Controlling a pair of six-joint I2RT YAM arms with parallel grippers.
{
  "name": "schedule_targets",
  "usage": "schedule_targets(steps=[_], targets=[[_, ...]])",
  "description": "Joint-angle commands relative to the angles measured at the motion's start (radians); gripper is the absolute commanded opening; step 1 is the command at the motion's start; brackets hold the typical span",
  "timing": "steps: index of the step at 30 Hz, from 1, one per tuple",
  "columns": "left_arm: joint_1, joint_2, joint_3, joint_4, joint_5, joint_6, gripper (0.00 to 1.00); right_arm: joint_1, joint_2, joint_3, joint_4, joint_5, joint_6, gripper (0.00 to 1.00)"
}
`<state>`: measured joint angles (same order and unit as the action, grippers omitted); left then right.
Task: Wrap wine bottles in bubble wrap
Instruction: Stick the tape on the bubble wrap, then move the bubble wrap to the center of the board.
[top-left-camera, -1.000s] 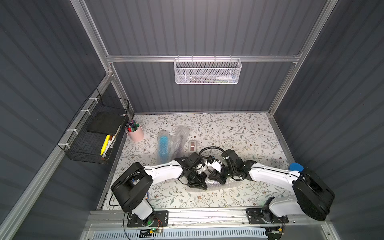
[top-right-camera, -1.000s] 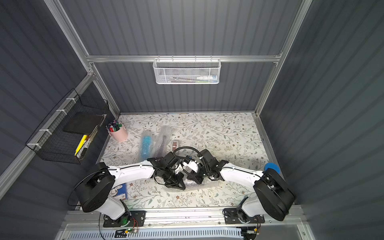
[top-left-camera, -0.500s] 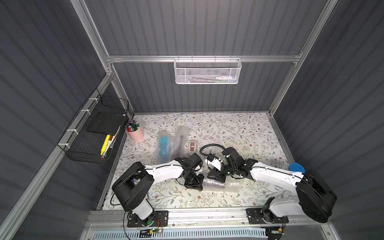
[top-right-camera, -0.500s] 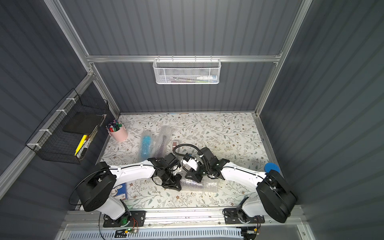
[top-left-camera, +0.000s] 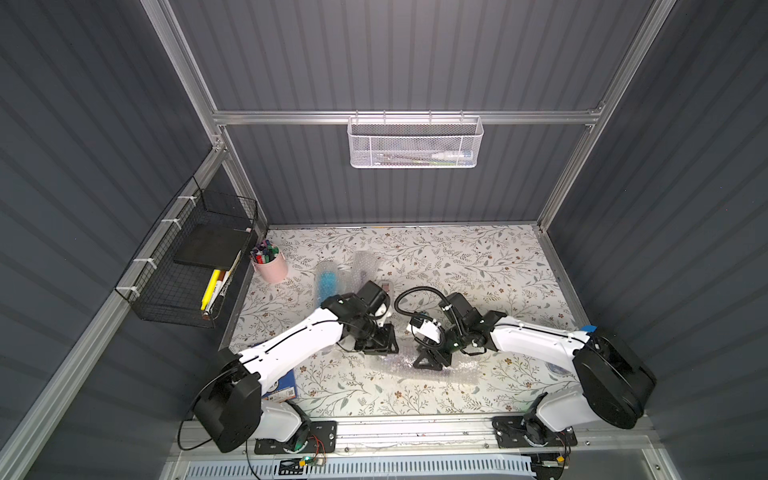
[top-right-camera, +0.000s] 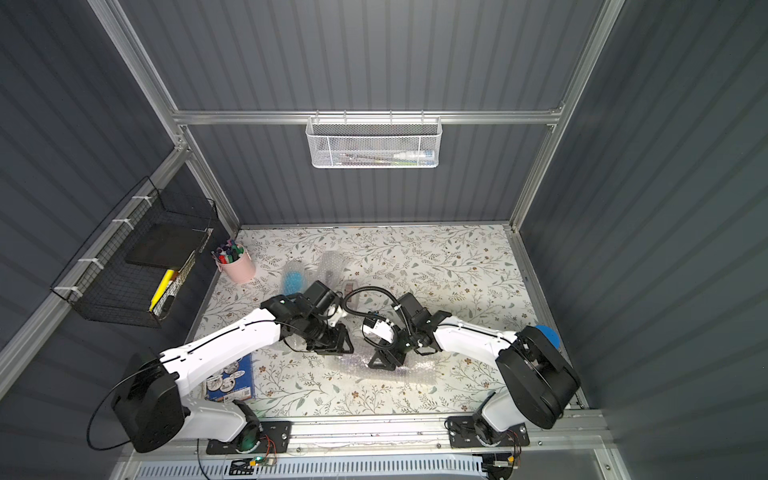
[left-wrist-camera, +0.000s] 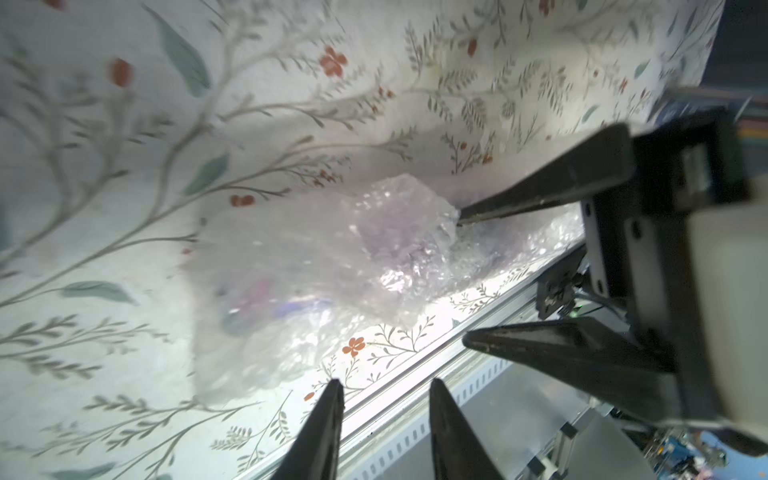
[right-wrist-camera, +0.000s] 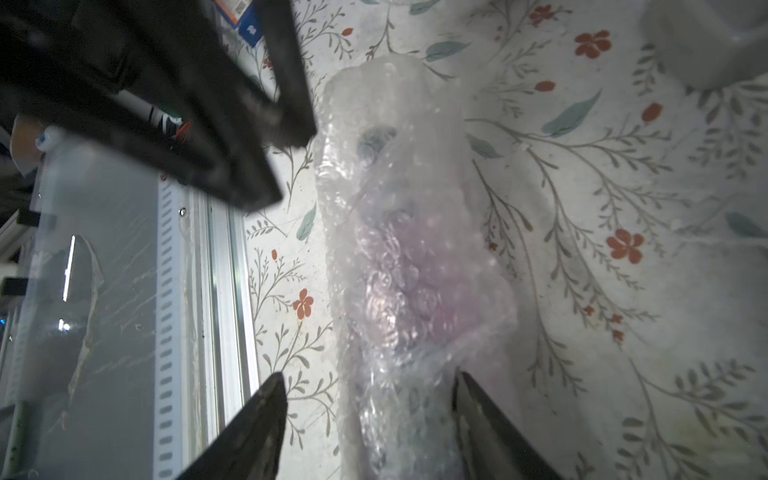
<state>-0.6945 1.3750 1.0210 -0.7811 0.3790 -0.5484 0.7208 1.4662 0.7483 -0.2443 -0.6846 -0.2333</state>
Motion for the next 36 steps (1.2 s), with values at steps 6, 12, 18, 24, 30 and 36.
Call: schedule_targets(steps=[6,12,18,24,30,36], targets=[[0.129,-0.033,0.136,-0.159,-0.104,0.186,0.60,0.056,-0.034,0.022,-0.043,0.077,-0.119,0.78],[0.228,-0.051,0.154,-0.169,-0.113,0.246,0.70,0.120,-0.031,0.033,0.004,0.257,-0.211,0.80],[0.275,-0.058,0.144,-0.178,-0.109,0.272,0.73,0.231,0.010,0.064,-0.092,0.554,-0.390,0.84],[0.287,-0.049,0.124,-0.165,-0.088,0.273,0.73,0.289,0.052,0.066,-0.093,0.639,-0.411,0.84],[0.302,-0.047,0.114,-0.175,-0.089,0.283,0.73,0.327,0.103,0.090,-0.115,0.776,-0.341,0.69],[0.308,-0.036,0.111,-0.180,-0.092,0.290,0.73,0.327,0.104,0.141,-0.187,0.799,-0.149,0.51]])
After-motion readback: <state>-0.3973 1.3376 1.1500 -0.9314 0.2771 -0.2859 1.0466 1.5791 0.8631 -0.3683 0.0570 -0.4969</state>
